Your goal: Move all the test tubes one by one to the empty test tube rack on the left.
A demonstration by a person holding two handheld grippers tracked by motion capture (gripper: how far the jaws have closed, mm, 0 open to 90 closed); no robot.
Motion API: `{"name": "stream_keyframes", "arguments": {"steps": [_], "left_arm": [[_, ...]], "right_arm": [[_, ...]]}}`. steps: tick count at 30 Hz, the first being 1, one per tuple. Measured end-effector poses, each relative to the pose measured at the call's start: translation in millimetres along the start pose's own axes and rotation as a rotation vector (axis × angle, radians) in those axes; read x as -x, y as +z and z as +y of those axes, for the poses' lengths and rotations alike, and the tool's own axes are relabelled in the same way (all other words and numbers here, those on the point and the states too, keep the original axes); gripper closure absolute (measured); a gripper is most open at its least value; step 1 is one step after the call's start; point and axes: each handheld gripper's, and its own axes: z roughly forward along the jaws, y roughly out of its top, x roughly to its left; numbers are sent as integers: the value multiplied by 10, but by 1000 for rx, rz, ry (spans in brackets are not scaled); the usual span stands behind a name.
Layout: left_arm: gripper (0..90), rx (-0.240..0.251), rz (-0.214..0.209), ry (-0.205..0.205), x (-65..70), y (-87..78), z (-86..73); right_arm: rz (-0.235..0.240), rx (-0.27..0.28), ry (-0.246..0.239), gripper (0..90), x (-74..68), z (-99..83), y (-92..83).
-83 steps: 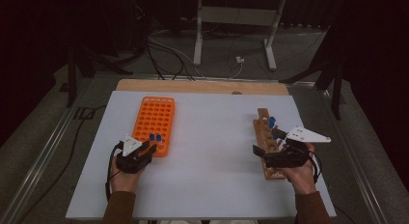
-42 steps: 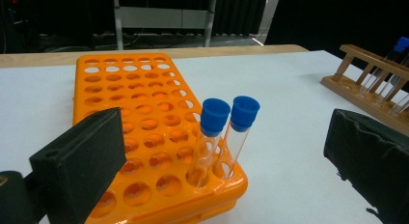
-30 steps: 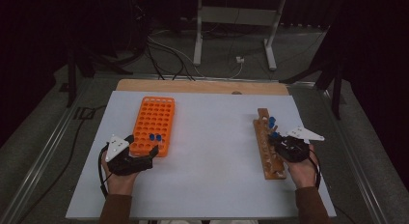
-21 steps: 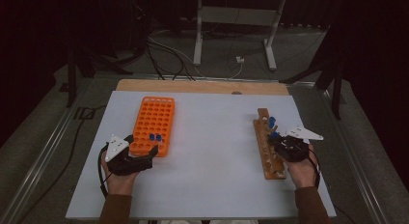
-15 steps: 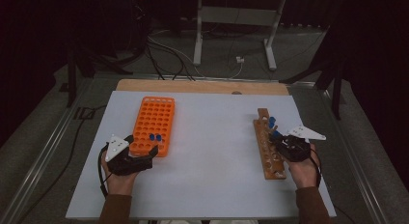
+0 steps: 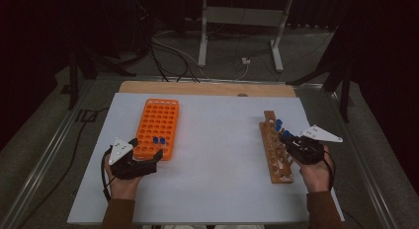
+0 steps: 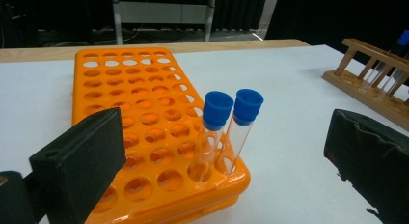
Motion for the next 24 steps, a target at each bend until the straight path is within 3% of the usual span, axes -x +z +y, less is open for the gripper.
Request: {"name": "stream_keyframes", "arguments": {"steps": [13,24], "left_arm": [[19,16,-2,13,22,-32,42],[19,28,1,30,34,-71,86]], "right_arm": [[-2,54,-5,769,-8,112,-162],[9,85,-34,769,-100,210,-255]]}}
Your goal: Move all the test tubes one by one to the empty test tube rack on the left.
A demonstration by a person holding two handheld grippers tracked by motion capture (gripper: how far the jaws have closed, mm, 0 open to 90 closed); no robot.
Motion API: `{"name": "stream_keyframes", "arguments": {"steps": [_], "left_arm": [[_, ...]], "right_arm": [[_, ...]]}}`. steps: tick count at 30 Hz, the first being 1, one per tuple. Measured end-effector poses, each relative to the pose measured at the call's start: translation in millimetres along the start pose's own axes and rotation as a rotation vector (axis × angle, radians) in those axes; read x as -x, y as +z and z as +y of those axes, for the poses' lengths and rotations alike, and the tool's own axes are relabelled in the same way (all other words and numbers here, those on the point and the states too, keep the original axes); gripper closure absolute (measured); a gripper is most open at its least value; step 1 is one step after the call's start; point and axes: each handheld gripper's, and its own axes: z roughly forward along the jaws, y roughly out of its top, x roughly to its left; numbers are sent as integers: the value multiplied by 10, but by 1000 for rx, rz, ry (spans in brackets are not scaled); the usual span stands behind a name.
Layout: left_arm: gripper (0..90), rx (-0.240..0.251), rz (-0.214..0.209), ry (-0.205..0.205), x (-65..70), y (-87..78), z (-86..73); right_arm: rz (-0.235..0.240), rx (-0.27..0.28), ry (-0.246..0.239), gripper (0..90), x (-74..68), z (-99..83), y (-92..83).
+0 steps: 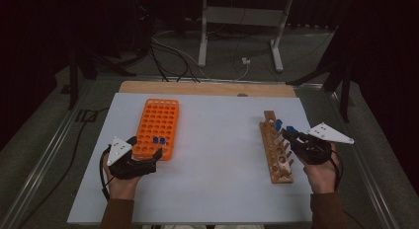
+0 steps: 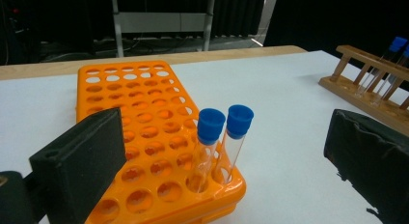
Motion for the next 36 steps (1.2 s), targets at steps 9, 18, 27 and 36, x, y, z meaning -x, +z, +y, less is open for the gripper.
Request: {"name": "stream_keyframes", "arguments": {"steps": [9,18,27,36], "left_arm": [[20,16,-2,21,73,-15,46],[19,24,2,42,175,-6,80],[20,23,-41,97,449,99,170],[20,4,-103,138,763,311,229]], "right_arm": [[37,-3,-13,769,-99,11,42],[91,-13,7,769,-167,-18,125],[157,-18,28,769,-291,-31,230],[198,-37,-16,769,-507,-28,338]]}}
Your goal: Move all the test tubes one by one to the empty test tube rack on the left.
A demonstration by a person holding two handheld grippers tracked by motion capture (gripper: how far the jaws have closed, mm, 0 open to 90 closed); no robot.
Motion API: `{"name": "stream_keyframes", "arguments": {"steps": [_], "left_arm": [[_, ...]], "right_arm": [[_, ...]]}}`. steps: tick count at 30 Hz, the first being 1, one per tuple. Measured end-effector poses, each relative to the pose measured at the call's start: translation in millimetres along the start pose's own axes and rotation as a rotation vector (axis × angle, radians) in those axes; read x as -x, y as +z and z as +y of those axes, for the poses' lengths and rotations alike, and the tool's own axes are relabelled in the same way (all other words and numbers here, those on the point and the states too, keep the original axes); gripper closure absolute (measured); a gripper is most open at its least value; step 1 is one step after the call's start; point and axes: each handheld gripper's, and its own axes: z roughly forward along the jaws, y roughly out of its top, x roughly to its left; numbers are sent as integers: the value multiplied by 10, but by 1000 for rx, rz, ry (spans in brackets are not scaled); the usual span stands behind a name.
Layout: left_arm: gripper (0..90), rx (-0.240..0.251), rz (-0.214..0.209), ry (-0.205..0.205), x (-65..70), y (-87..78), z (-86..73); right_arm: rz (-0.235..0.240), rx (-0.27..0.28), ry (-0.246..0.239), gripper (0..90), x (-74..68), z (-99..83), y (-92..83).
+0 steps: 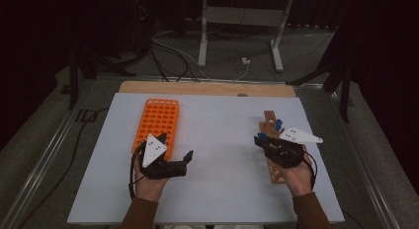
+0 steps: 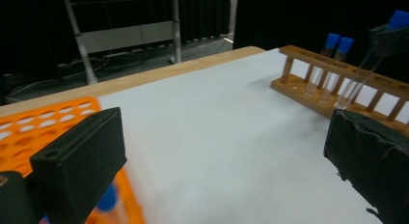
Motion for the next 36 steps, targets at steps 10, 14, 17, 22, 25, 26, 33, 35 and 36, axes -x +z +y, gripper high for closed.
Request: {"name": "stream_keyframes", "arguments": {"steps": [10,14,17,22,25,26,33,35,36], "left_arm": [[40,-32,-46,44,311,340,-6],[47,-46,-67,52,428,480,-27],[57,-50,-72,57,519,572,-45],[96,-63,-97,53,657,720,-76],[149,-68,-116,54,743,786,-87],[168,-72,-120,55,768,804,-88],[323,-87,-145,83,945,906,-98],[393,-88,-159,85,967,924,-101],[434,-84,-159,85,976,929,-104]], "right_arm": [[33,-14,-17,769,-119,-9,79],[41,-23,-23,769,-151,-23,116],[48,-29,-28,769,-170,-28,137],[60,-41,-27,769,-195,-51,175],[67,-47,-28,769,-214,-60,192],[68,-47,-29,768,-218,-63,197],[88,-57,-26,768,-254,-77,226],[95,-59,-27,768,-267,-80,234],[97,-60,-28,768,-275,-81,238]]}}
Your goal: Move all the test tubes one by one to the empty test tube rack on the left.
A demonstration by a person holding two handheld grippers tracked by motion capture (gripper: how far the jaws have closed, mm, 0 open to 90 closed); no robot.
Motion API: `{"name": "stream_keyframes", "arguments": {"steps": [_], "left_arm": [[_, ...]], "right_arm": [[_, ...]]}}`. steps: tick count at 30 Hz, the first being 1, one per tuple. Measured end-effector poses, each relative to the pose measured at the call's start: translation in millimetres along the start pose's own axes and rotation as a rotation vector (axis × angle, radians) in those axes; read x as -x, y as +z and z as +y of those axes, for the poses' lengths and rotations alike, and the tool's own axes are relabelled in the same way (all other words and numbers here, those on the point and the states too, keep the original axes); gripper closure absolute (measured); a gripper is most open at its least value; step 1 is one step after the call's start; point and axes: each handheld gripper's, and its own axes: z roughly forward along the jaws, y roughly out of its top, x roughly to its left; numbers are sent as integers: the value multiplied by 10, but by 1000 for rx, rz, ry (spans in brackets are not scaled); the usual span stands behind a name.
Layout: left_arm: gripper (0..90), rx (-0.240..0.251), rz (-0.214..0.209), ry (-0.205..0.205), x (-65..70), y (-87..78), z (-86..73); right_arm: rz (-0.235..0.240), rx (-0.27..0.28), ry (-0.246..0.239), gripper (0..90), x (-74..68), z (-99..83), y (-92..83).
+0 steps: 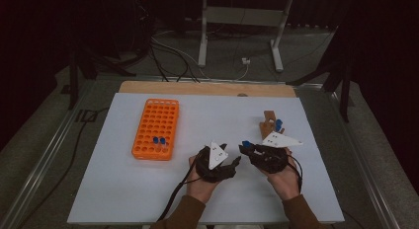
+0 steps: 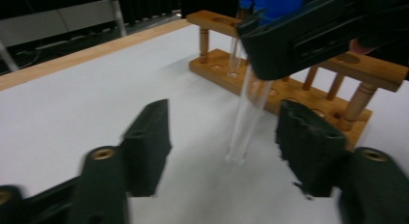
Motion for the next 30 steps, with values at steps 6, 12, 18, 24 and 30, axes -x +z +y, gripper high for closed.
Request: {"name": "stream_keyframes", "arguments": {"steps": [6,12,18,24,30], "left_arm": [[577,12,-34,8,53,43,2],[705,-1,-45,24,93,101,1],[782,-5,-36,42,110,116,-12],[785,-17,-25,31,65,122,-10],[784,-26,-11,9,-24,105,-8]], "right_arm": [[17,-10,0,768,-24,-12,28],[35,-13,6,768,-36,-16,37],[41,-21,11,767,-26,-25,46],[61,-2,56,599,32,-26,30],[45,25,86,335,107,-15,-24]]}}
